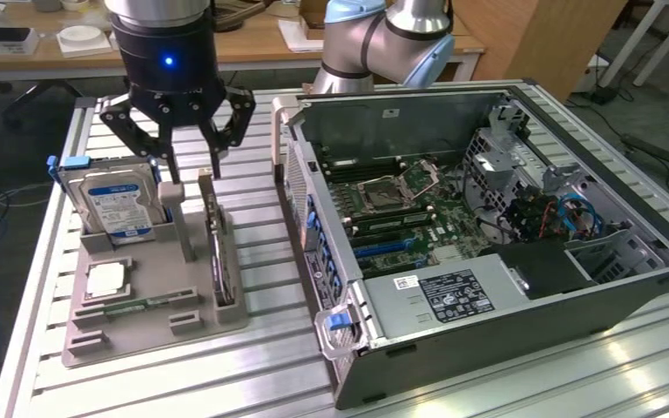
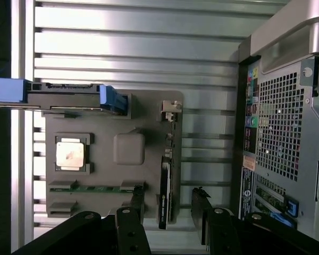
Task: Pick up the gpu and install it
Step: 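Pick up the gpu and move the gpu toward the slot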
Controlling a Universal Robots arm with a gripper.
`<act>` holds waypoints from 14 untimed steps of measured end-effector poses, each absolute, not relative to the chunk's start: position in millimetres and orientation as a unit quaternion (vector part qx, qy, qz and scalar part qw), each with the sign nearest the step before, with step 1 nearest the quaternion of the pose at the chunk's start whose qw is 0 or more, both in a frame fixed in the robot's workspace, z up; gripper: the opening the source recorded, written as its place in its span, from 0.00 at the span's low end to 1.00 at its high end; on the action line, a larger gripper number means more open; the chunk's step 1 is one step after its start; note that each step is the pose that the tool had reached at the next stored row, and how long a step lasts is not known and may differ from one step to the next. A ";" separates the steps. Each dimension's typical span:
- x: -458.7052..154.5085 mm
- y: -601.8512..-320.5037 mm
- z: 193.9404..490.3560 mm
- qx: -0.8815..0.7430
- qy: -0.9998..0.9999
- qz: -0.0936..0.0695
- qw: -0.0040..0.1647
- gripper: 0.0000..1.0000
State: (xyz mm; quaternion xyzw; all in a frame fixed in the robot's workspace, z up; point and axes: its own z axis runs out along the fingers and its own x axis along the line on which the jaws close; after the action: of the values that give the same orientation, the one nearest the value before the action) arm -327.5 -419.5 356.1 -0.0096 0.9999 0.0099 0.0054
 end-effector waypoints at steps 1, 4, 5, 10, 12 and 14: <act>-327.5 -419.5 355.4 -0.009 1.000 0.010 0.005 0.49; -327.5 -419.5 353.3 -0.009 1.000 0.010 0.005 0.49; -327.5 -419.5 352.6 -0.009 1.000 0.010 0.005 0.49; -327.4 -419.5 349.4 -0.009 1.000 0.010 0.005 0.49; -327.4 -419.5 348.1 -0.009 1.000 0.010 0.005 0.49; -327.4 -419.5 346.9 -0.009 1.000 0.010 0.005 0.49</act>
State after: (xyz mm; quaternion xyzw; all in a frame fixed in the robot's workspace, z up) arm -327.4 -419.5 346.9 -0.0088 0.9999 0.0098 0.0054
